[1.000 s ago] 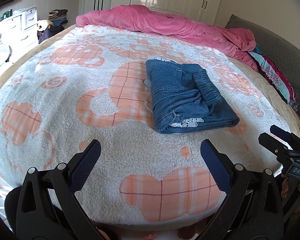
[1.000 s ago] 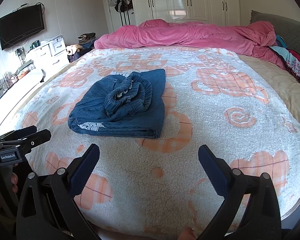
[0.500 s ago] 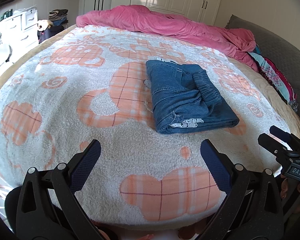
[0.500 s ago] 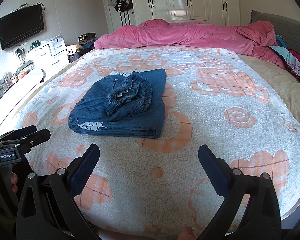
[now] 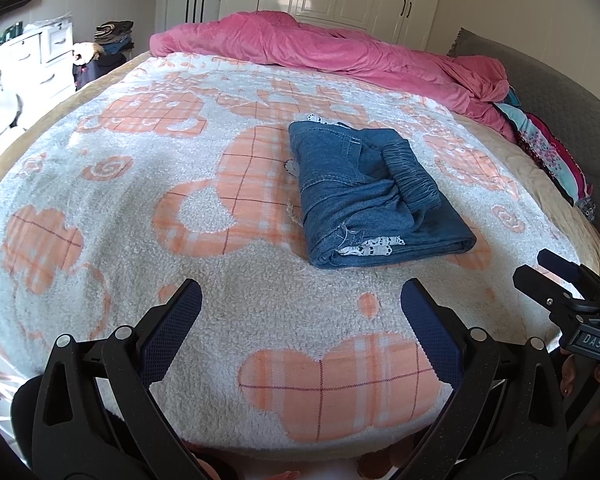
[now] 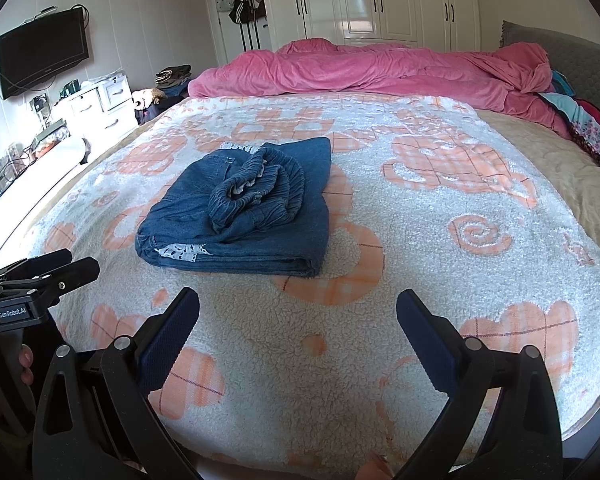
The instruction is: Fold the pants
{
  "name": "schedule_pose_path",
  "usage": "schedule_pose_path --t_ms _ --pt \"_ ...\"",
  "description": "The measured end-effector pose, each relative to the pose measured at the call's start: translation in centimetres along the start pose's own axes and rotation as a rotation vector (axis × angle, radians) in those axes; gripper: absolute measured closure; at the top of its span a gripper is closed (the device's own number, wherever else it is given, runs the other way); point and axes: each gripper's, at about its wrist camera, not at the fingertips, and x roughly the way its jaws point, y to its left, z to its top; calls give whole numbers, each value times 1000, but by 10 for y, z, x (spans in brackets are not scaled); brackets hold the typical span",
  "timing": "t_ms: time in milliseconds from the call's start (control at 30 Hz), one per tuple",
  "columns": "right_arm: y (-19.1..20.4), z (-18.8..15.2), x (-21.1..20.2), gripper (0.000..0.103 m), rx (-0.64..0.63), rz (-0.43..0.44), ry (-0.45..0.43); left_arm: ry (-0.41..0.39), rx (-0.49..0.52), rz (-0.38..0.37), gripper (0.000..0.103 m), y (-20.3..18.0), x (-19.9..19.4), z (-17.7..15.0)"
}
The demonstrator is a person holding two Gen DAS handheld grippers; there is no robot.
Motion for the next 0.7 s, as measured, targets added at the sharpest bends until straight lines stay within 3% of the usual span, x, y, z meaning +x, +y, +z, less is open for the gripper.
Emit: schedule_pose_path --t_ms 500,700 --pt "1 -2 2 4 -1 -14 5 13 1 -9 9 1 3 -1" --pt "1 -3 5 4 -2 -28 14 16 17 24 9 1 5 0"
